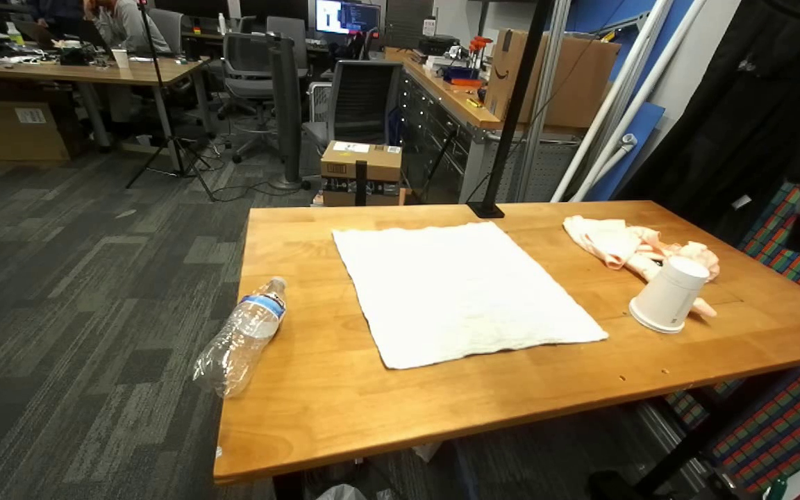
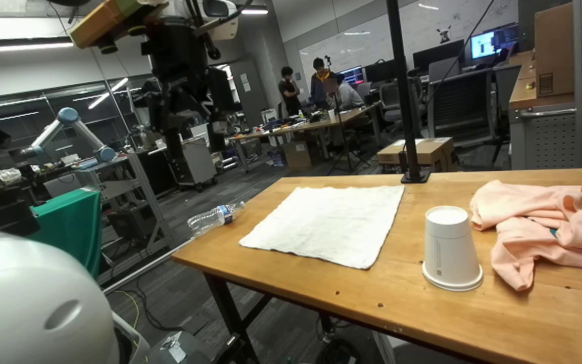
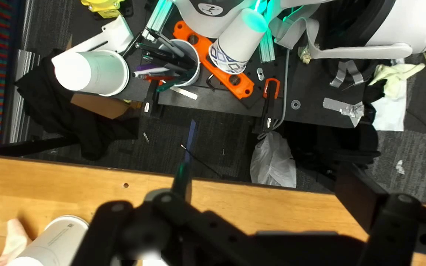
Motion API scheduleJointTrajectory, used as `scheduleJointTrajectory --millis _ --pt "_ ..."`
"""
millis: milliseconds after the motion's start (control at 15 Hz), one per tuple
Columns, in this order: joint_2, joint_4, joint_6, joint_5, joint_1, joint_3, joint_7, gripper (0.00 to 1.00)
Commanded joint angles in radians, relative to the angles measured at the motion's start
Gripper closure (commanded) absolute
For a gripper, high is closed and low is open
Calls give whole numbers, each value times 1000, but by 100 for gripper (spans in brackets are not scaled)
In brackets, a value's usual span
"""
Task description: Fold the cloth
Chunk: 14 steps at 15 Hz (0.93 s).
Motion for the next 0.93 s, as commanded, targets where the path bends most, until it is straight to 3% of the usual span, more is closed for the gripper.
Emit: scheduleJointTrajectory --millis 0,400,533,867 --pt "1 2 -2 1 -4 3 -2 0" --pt "9 2 -1 2 -2 3 -6 0" --pt "23 -15 69 5 6 2 -23 0" --pt "56 -64 378 11 13 -9 -60 0"
